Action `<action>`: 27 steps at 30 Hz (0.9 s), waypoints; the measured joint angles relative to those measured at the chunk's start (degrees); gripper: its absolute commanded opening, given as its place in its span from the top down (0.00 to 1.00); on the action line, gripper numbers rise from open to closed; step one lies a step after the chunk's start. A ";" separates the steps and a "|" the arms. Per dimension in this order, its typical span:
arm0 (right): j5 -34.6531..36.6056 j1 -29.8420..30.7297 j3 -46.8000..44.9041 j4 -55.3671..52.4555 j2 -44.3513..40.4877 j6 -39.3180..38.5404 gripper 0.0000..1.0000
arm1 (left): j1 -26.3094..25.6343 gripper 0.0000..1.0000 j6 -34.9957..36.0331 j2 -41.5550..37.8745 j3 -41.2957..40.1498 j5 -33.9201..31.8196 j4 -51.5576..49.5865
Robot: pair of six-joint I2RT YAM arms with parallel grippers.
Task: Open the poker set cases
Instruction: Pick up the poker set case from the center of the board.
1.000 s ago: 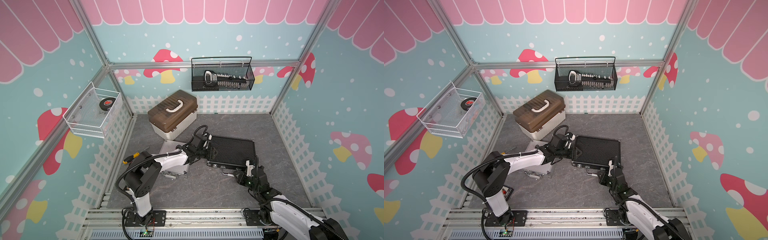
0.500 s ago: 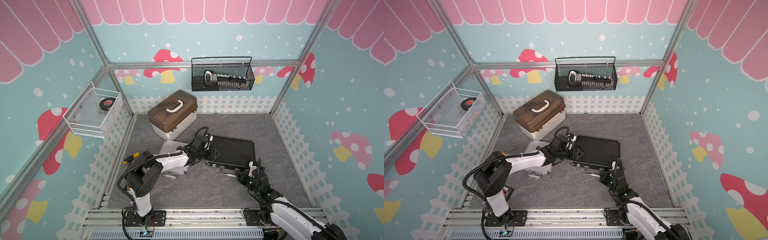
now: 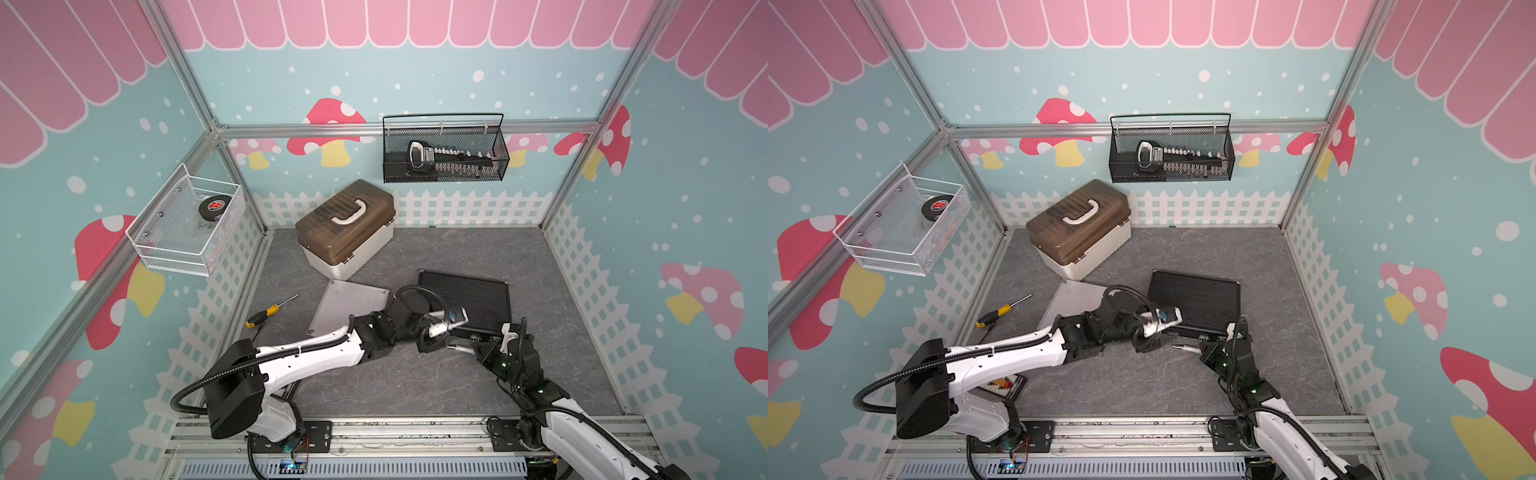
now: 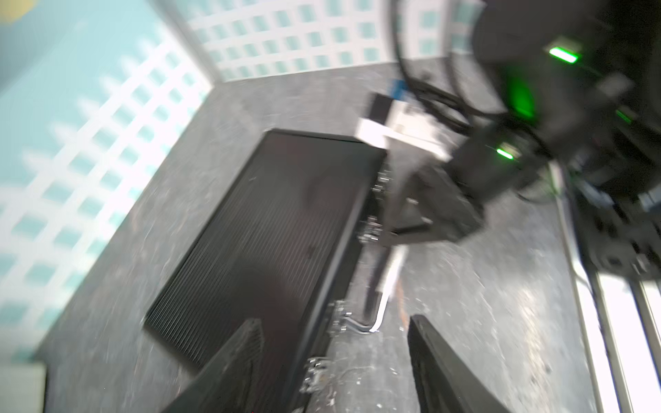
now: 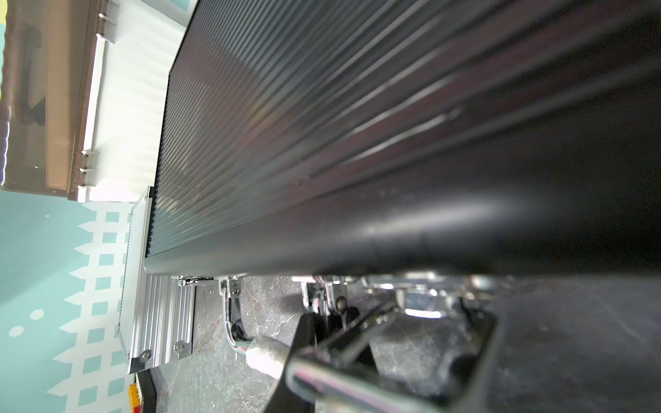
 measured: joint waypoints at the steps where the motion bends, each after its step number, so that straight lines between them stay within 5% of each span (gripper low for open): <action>1: -0.22 -0.13 0.00 0.00 0.04 0.13 0.98 | -1.55 0.35 3.04 1.62 -0.22 -0.02 -0.31; 10: -1.18 -0.85 0.02 0.00 0.04 0.50 0.98 | -4.46 0.36 10.45 16.37 -0.63 -5.99 5.29; 27: -1.75 -2.25 0.02 -0.63 -2.21 1.70 0.99 | -4.57 0.46 11.67 24.70 -1.55 -16.17 21.40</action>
